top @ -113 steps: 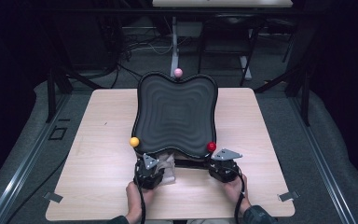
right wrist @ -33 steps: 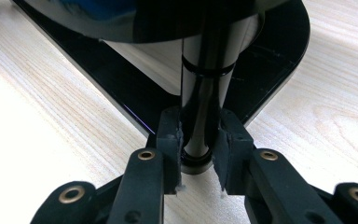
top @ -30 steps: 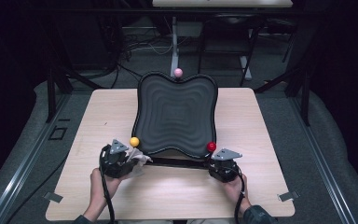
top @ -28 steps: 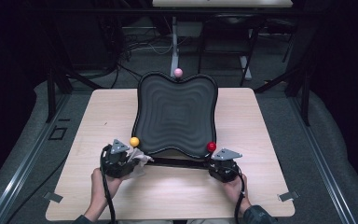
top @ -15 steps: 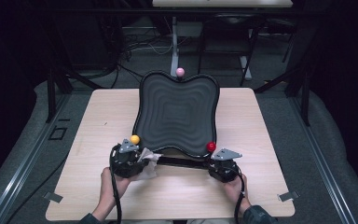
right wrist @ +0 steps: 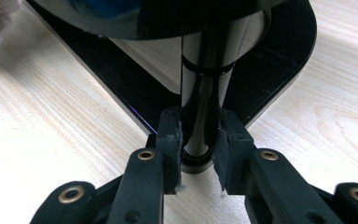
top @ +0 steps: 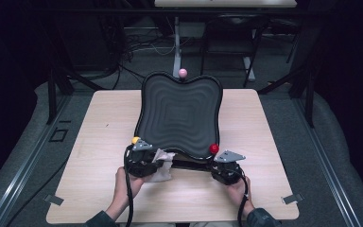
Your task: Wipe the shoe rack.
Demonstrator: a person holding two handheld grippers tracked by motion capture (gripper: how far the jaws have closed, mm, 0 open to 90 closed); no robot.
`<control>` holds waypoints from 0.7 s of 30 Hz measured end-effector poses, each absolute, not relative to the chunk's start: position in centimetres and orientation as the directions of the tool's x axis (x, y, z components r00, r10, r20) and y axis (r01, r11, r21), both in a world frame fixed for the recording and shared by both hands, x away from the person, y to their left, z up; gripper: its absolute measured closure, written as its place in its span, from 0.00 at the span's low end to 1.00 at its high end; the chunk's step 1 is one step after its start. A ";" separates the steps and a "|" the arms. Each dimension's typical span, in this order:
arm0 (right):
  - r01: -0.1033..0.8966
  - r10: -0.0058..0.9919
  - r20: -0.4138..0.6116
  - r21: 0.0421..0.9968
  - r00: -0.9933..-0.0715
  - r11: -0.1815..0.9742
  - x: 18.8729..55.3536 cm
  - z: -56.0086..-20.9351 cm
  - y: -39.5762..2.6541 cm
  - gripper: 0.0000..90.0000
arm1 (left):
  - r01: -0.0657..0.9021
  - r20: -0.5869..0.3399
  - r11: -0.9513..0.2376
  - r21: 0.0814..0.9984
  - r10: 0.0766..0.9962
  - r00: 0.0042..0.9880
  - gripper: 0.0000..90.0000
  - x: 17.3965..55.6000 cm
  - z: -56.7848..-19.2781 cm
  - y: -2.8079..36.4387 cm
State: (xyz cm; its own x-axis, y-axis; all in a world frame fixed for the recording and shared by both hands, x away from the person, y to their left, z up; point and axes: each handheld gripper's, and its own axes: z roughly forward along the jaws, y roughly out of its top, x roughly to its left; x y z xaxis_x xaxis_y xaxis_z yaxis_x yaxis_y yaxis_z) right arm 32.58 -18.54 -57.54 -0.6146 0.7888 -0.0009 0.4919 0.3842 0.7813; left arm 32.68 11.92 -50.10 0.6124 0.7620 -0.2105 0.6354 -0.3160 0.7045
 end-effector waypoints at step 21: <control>0.492 0.786 0.004 0.781 -0.619 0.384 32.5 -57.6 -18.7 0.82 | 0.601 -0.216 -0.401 0.691 0.679 0.702 0.84 32.9 -50.1 6.7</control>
State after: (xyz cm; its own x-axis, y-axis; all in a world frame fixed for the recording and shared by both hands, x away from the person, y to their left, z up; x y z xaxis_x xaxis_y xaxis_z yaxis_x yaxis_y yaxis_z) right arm 32.55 -18.66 -57.57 -0.6187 0.7857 0.0035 0.4923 0.3841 0.7811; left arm 32.86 6.70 -50.09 0.7018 0.6789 -0.2160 0.6008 -0.4012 0.6914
